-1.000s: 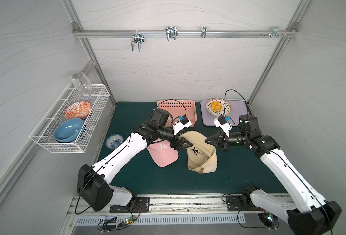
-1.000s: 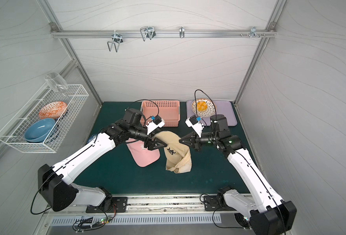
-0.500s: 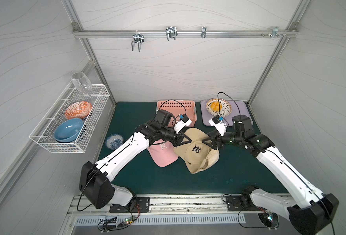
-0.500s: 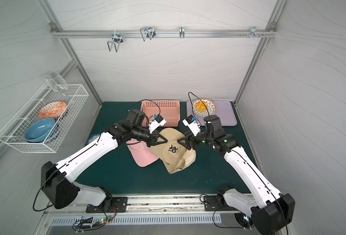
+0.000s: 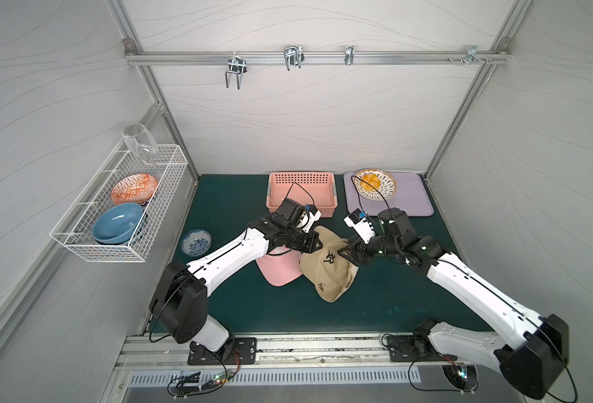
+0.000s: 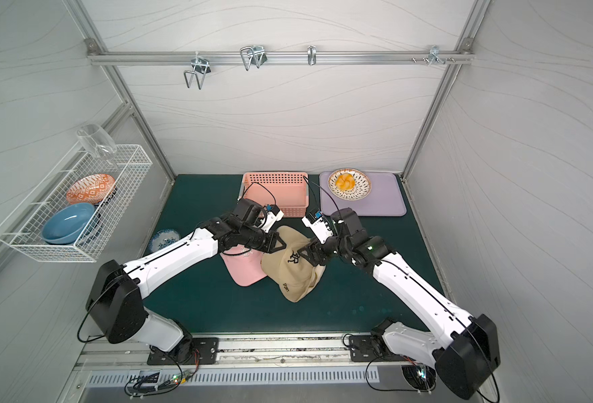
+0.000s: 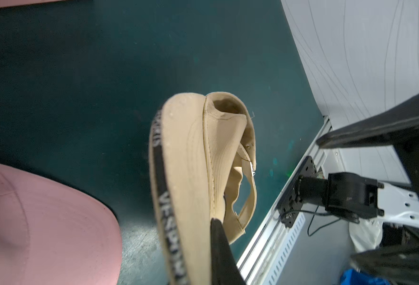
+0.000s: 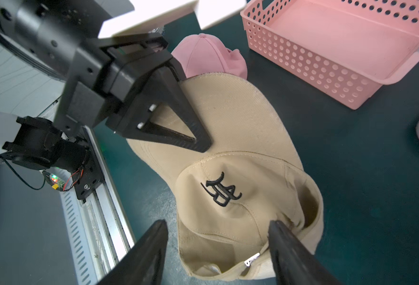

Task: Turn the baseball cap inside out
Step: Turn over the baseball cap.

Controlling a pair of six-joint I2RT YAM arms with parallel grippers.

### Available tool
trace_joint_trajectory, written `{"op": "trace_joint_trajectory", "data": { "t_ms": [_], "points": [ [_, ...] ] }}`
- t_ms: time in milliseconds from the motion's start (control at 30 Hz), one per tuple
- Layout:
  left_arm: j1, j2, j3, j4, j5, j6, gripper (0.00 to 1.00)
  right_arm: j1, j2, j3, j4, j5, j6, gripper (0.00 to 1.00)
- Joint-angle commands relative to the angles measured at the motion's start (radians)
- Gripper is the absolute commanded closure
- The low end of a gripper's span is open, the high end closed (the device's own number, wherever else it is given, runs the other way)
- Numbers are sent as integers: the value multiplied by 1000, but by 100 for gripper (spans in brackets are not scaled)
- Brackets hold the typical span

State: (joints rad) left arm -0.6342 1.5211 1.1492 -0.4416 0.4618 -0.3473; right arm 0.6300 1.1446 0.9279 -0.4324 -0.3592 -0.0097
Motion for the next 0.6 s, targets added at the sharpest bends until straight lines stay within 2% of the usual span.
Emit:
{"op": "trace_joint_trajectory", "data": {
  "t_ms": [0,100,233,367,567],
  "points": [
    [-5,-31,-12,145,-42,-97,100,7,77,-60,135,-59,102,35],
    [-7,-35,-34,170,-56,-115,100,12,152,-94,248,-81,168,39],
    [-6,-24,-39,165,-72,-118,100,23,288,-75,237,-18,192,41],
    [-5,-24,-42,147,-112,-105,100,22,365,-65,167,133,205,42],
    [-5,-12,-51,132,-152,-98,100,21,352,-79,95,361,222,37]
  ]
}}
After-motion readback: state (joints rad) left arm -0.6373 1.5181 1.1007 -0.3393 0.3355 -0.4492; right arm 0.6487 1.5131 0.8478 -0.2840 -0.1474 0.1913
